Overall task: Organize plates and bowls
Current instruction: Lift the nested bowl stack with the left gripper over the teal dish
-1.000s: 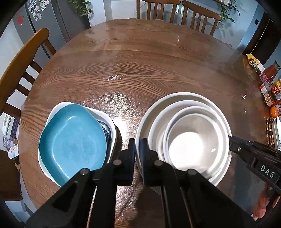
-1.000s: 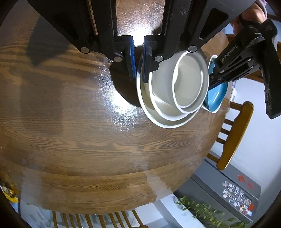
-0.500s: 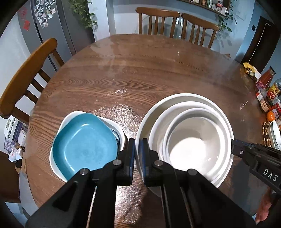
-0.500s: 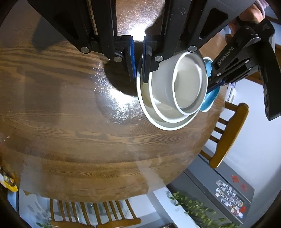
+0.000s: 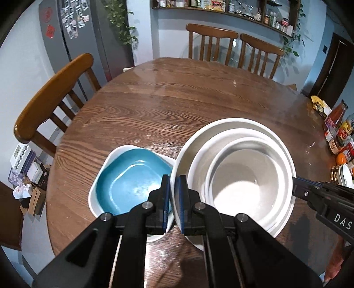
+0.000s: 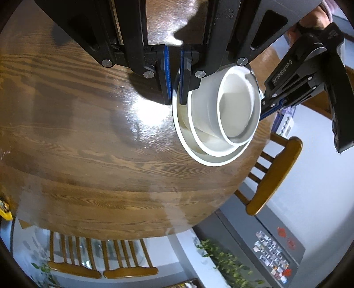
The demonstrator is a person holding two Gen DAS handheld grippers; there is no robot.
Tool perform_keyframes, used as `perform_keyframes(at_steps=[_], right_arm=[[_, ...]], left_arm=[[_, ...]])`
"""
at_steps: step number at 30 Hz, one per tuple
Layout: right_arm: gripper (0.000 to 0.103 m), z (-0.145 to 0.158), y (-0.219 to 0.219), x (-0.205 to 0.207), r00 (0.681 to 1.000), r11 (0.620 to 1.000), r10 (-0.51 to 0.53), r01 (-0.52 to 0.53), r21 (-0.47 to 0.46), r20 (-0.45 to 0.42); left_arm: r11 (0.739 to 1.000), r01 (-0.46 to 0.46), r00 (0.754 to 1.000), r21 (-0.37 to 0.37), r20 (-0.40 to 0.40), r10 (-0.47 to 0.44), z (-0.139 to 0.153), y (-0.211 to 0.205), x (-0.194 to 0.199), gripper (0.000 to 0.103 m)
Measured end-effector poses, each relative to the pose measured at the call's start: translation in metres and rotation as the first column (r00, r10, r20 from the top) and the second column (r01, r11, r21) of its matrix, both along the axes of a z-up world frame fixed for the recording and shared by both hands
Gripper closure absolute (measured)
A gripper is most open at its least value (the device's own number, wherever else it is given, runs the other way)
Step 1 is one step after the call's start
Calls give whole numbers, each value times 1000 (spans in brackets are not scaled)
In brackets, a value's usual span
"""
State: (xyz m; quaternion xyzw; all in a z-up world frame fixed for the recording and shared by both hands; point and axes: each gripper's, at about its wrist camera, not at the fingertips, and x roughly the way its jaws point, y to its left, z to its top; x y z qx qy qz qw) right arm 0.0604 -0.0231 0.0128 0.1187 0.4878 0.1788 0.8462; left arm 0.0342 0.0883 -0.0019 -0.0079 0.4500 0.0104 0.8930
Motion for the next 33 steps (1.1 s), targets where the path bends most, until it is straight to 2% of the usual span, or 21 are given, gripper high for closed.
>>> perform_keyframes(at_steps=[13,33], right_arm=[[92,9,48,1,996,997,80,-80,-13,25],[92,5,89,11,991,991,130,-129,-31,20]], left_arm=[[997,-81,996,-6,29,81,7,43,-12,100],[992,-129,991,-15,25,129,2,88,-11,100]])
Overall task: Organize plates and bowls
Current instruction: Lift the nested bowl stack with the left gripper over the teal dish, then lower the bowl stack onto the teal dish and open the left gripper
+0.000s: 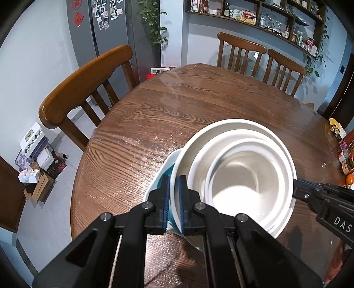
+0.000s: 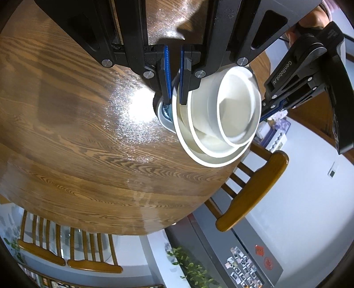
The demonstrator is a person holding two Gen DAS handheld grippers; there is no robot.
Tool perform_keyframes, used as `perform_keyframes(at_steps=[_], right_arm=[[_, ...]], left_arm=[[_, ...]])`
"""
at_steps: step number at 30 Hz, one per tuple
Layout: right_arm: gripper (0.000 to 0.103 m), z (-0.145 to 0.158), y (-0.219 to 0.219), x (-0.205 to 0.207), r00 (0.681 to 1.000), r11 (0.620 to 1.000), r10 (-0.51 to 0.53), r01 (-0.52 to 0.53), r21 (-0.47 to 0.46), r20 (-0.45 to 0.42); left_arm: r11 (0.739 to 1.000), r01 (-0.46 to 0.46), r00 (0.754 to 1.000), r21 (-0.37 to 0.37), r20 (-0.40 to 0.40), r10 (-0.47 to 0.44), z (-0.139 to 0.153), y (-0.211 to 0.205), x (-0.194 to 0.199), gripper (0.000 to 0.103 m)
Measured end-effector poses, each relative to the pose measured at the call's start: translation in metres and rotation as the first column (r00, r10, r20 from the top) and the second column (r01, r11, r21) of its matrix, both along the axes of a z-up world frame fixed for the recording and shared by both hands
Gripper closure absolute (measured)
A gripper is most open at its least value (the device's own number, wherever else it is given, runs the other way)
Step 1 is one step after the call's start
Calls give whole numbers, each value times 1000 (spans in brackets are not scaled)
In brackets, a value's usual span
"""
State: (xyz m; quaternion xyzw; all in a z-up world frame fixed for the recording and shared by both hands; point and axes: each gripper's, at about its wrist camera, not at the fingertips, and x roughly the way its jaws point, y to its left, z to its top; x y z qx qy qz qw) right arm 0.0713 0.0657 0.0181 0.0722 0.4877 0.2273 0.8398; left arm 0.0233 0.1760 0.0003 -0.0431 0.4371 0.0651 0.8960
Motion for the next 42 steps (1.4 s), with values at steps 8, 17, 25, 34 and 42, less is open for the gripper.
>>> perform_keyframes(at_steps=[8,17,25,34,42], right_arm=[[92,-5,11,5,1000,1000,13,-13,-2,-7],[93,-19,23,19,999,1000,4,-4,-5,-53],[93,-33,30,37,994,1000,-14,13,-11,-107],[92,-48,32,50,986,999,-33,30,-17,-165],[92,-48,36,55,989,997,-44,35,-64,-143]], left_arm=[[1000,-11,1000,1,-17,11,-6,14,4,100],[1000,-2,997,-9,-71,2,-21,25,20,100],[999,5,989,-36,-145,-10,-37,34,35,100],[1000,11,984,-23,-177,-15,-43,32,44,100],[1000,8,985,-8,-170,-9,-43,31,46,95]])
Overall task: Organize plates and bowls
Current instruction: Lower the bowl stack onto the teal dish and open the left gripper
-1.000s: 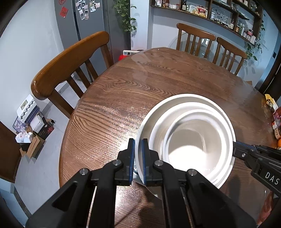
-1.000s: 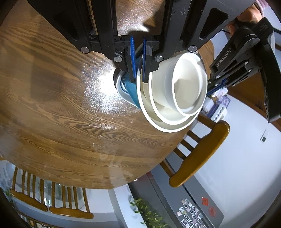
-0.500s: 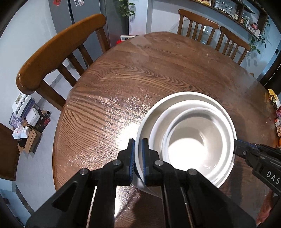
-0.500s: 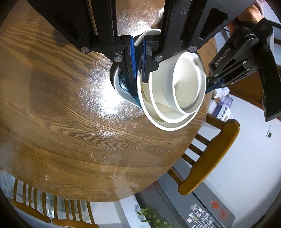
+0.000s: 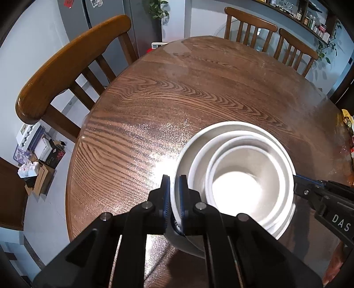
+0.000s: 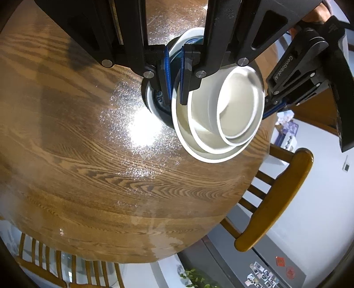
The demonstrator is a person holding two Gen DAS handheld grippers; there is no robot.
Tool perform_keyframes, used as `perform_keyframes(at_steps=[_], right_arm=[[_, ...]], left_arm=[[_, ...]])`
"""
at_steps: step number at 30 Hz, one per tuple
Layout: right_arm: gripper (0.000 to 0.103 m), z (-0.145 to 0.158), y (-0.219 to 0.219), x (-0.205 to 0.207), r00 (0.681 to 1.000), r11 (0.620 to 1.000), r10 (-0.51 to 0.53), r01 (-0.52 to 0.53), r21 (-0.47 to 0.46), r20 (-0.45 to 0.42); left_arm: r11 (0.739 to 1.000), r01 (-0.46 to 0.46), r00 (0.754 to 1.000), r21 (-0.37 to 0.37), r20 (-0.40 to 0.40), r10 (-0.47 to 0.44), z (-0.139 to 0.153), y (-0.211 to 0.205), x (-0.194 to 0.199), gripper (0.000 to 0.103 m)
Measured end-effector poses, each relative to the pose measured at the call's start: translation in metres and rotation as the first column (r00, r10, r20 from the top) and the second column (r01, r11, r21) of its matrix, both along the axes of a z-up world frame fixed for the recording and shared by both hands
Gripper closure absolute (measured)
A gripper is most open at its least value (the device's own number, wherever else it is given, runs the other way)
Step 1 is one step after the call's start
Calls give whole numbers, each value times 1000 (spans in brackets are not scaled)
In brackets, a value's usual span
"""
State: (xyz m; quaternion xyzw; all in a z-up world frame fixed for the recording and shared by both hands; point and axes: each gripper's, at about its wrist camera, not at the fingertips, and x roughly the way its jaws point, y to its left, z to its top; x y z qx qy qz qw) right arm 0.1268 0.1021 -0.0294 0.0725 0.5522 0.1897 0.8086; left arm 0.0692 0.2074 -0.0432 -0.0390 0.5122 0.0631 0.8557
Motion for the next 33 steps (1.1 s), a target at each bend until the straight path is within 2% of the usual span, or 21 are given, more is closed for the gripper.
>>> perform_keyframes(at_steps=[2,7,9,12,16,17,19,20,21,29,33], right_arm=[[92,1,0,1,1000,1000,-8,8,-30,18],[92,6,-3,3,997,997,-21,27,-70,80],[92,13,-5,2,993,995,-24,35,-89,119],[92,22,-5,-2,986,993,-14,32,-111,164],[92,33,-9,-9,977,994,-7,30,-107,212],[89,36,-10,-11,975,994,-3,26,-104,221],[73,41,-12,-16,972,996,7,14,-87,237],[59,43,-15,-19,970,997,12,6,-74,243],[51,44,-17,-22,968,998,17,-1,-64,249],[43,53,-14,-53,946,988,154,-142,-62,285],[42,57,-10,-68,924,975,221,-203,-90,312]], left_arm=[[1000,-3,1000,-10,2,3,0,1,0,93],[999,-33,999,-1,25,33,3,4,0,64],[999,-44,999,-2,29,44,5,7,-1,59],[998,-57,998,5,41,57,7,8,-4,56],[998,-68,994,-10,89,69,18,11,-11,33],[998,-70,992,-3,102,70,22,11,-13,33],[998,-68,990,13,126,65,29,10,-18,30],[998,-65,989,16,136,62,32,9,-21,29],[998,-64,988,18,143,60,34,8,-23,26],[998,-57,980,27,191,51,48,-1,-47,15],[997,-67,978,44,202,57,53,-6,-58,2]])
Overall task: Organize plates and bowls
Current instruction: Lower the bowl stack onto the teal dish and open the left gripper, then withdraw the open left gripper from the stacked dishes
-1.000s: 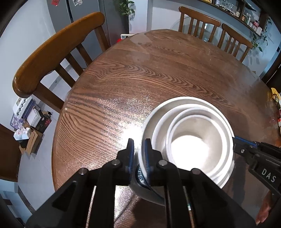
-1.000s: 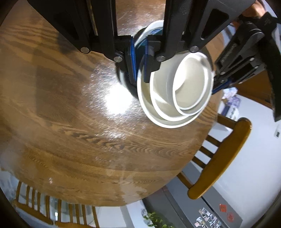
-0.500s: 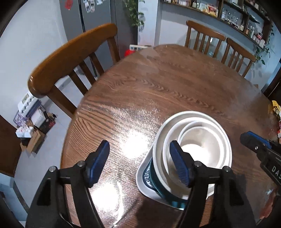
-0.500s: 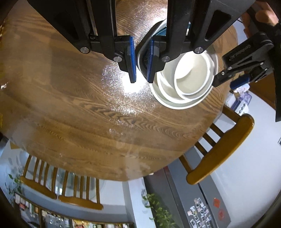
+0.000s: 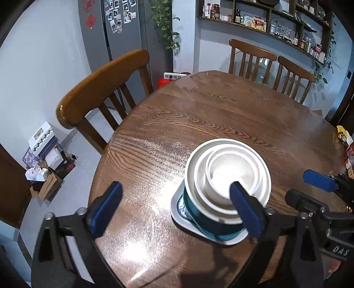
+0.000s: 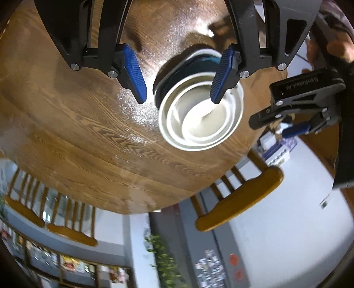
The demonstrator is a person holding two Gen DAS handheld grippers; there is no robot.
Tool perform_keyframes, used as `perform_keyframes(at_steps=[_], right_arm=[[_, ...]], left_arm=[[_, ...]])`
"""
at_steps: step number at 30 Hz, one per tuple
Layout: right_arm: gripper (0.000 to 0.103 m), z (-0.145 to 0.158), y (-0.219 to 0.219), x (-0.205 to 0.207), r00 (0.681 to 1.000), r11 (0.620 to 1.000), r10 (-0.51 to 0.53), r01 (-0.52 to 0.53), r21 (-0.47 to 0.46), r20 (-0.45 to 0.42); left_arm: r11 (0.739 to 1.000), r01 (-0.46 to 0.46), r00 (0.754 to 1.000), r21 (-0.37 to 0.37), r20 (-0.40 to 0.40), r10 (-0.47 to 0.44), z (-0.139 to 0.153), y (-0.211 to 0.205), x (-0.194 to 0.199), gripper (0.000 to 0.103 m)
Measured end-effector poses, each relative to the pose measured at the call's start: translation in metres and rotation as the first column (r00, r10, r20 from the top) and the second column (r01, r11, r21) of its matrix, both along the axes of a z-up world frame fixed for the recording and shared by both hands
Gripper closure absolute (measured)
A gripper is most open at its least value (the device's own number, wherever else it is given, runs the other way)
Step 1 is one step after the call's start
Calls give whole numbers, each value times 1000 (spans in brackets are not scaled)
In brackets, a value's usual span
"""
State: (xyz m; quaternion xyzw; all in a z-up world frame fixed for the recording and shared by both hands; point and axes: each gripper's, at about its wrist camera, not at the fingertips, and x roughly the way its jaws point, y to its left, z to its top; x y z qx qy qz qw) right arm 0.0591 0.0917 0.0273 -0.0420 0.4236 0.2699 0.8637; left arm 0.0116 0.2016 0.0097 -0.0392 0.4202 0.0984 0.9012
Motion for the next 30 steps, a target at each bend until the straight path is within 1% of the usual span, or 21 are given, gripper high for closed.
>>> perform_keyframes(at_steps=[1,2,3,5,10,12,16,19,21,23,25,27,30], right_arm=[[42,2,1,-4,1000,1000,19,-19,0,5],[40,3,1,-8,999,999,35,-35,0,11],[35,4,1,-12,999,999,49,-49,-1,19],[31,8,1,-19,996,997,77,-77,-17,40],[28,13,0,-34,987,988,145,-141,-64,71],[26,16,-2,-38,982,983,173,-167,-81,80],[25,29,-5,-47,963,962,244,-226,-150,112],[25,38,-8,-49,951,950,283,-261,-172,121],[23,39,-9,-49,949,949,289,-268,-167,122],[20,32,-10,-46,956,955,273,-255,-149,111],[20,21,-11,-42,967,967,240,-230,-112,86],[20,8,-11,-35,981,980,187,-183,-73,56],[20,-6,-14,-31,990,990,134,-132,-53,32]], left_arm=[[1000,-2,1000,1,3,2,1,-1,-3,2],[1000,-5,1000,2,6,5,3,-2,-6,2],[1000,-8,1000,5,7,8,4,-3,-9,1],[1000,-13,1000,9,9,13,6,-6,-15,1],[999,-29,1000,33,8,29,9,-14,-27,1],[999,-27,1000,31,2,27,10,-16,-31,1],[999,-26,1000,27,-4,26,14,-21,-38,1],[999,-33,999,40,-5,34,15,-26,-41,1],[998,-39,999,55,1,39,16,-29,-44,1],[997,-43,999,64,-1,43,15,-32,-45,1],[996,-49,999,75,-2,49,12,-34,-45,1],[995,-55,998,83,-6,56,8,-36,-46,1],[993,-67,998,93,-14,68,1,-36,-46,1]])
